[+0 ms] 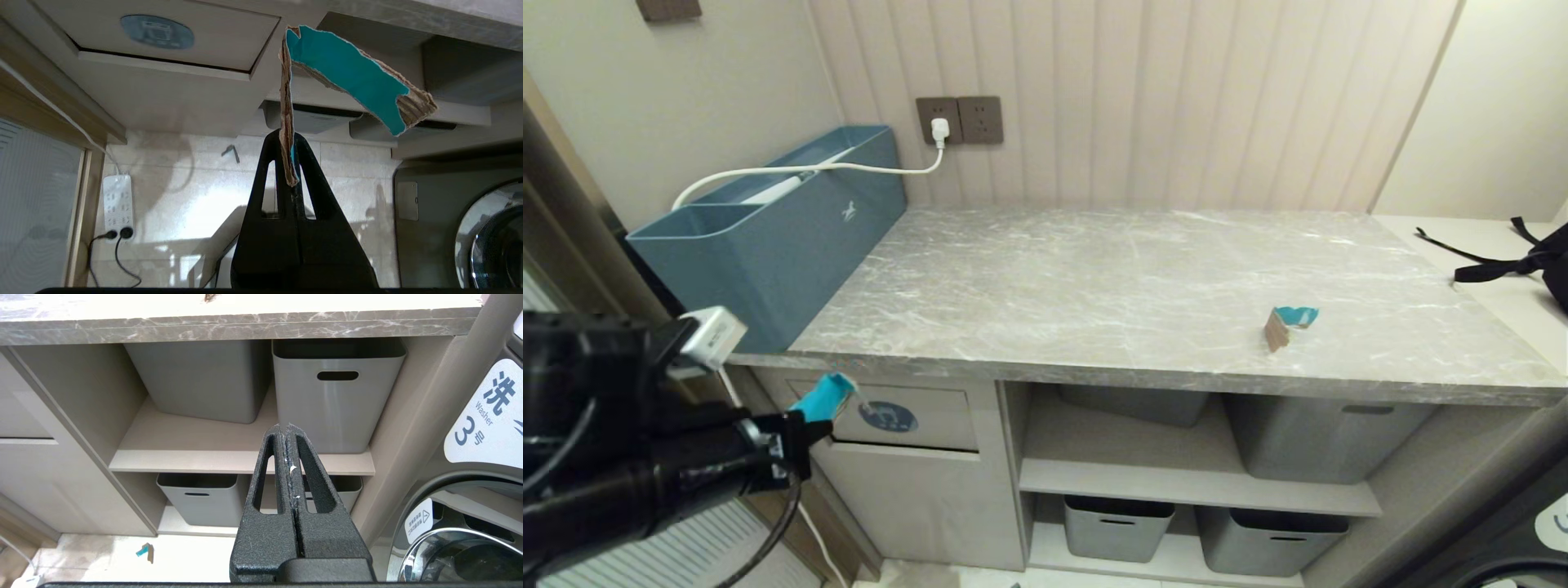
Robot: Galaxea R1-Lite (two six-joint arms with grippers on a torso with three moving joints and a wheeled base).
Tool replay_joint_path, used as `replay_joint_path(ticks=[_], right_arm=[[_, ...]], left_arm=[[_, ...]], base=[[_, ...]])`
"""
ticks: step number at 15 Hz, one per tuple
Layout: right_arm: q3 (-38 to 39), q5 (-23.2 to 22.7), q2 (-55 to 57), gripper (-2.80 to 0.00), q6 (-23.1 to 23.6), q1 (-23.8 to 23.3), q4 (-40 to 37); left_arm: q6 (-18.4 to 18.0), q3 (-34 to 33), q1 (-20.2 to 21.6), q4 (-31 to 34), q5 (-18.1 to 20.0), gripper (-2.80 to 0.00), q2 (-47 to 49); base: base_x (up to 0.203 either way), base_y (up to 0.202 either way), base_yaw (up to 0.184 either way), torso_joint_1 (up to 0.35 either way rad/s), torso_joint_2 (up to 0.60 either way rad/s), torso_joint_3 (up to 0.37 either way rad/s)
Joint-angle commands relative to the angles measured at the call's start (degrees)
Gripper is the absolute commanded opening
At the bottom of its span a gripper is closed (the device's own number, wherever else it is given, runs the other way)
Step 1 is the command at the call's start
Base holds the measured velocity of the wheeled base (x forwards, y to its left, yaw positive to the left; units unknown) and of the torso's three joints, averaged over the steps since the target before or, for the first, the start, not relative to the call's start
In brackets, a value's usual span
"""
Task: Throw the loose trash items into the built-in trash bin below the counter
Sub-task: Put the garbage in the trash can
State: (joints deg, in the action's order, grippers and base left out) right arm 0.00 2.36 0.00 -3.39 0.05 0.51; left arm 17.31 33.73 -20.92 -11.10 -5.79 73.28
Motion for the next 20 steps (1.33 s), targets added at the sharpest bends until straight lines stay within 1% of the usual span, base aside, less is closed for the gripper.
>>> replay_joint_path(ticks=[1,2,3,4,7,9,10,13,15,17,20], right_arm=[[0.09,0.01,0.0,-2.8,-0.04,0.04,0.02],[0.09,0.09,0.0,-2.8,-0.04,0.04,0.02],[0.09,0.01,0.0,-2.8,-0.04,0.04,0.02],[0.09,0.01,0.0,-2.8,-0.04,0.02,0.02],[0.09,0.01,0.0,-2.8,-0.04,0.02,0.02],[0.09,0.01,0.0,-2.8,-0.04,0.04,0.02],[0.09,0.01,0.0,-2.8,-0.13,0.04,0.02],[0.09,0.01,0.06,-2.8,-0.1,-0.01,0.02],[0.09,0.01,0.0,-2.8,-0.13,0.04,0.02],[0.09,0.01,0.0,-2.8,-0.13,0.04,0.02],[0.09,0.01,0.0,-2.8,-0.13,0.04,0.02]], left_arm=[[0.09,-9.67,1.08,-11.6,-0.62,-2.8,-5.64],[0.15,-12.55,1.28,-15.68,-1.06,-2.8,-5.31],[0.38,-14.0,1.38,-18.63,-1.26,-2.8,-4.38],[0.57,-14.21,1.4,-20.82,-1.23,-2.8,-3.04],[1.64,-14.4,1.47,-33.87,-0.95,-2.8,4.12],[1.63,-15.45,1.49,-40.2,-0.97,-2.8,8.65],[1.6,-16.33,1.5,-41.65,-0.98,-2.8,10.07],[1.94,-20.63,1.51,-42.13,-0.9,-2.8,10.82],[3.62,-22.93,1.95,-42.16,-0.93,-2.8,11.03],[3.94,-23.61,3.79,-42.26,-0.9,-2.8,12.89],[3.9,-23.91,4.94,-43.04,-0.8,-2.8,16.4]], base=[[0.0,0.0,0.0,0.0,0.0,0.0],[0.0,0.0,0.0,0.0,0.0,0.0],[0.0,0.0,0.0,0.0,0.0,0.0],[0.0,0.0,0.0,0.0,0.0,0.0],[0.0,0.0,0.0,0.0,0.0,0.0],[0.0,0.0,0.0,-0.074,0.17,0.102],[0.0,0.0,0.0,-0.174,0.39,0.217],[0.0,0.0,0.0,-0.209,0.5,0.267],[0.0,0.0,0.0,-0.224,0.51,0.281],[0.0,0.0,0.0,-0.224,0.51,0.289],[0.0,0.0,0.0,-0.216,0.5,0.28]])
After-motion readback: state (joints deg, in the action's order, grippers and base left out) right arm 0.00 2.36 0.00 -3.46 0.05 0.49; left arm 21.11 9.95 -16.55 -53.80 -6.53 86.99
